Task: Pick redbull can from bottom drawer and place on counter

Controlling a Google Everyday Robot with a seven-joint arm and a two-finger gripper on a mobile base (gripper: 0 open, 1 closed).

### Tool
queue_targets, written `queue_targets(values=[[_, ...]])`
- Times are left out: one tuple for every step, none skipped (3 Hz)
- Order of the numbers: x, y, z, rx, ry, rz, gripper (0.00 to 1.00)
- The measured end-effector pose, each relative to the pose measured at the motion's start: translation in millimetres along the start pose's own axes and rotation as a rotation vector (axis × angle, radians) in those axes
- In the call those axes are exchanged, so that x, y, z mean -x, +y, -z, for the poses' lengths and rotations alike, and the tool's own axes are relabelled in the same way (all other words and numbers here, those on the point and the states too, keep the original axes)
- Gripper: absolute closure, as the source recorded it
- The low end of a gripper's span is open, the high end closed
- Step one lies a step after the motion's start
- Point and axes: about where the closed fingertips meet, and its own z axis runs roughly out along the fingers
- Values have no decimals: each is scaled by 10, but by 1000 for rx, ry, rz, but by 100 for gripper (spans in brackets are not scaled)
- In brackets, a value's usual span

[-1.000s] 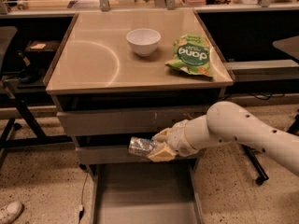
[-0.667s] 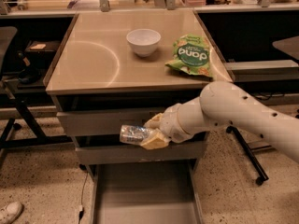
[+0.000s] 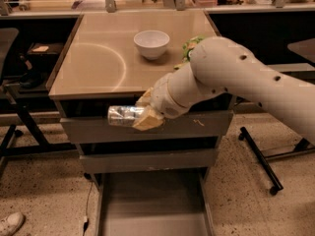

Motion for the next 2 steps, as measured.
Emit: queue_targets(values=[[56, -22, 7, 0, -5, 7, 100], [302, -176, 31, -24, -32, 39, 100]])
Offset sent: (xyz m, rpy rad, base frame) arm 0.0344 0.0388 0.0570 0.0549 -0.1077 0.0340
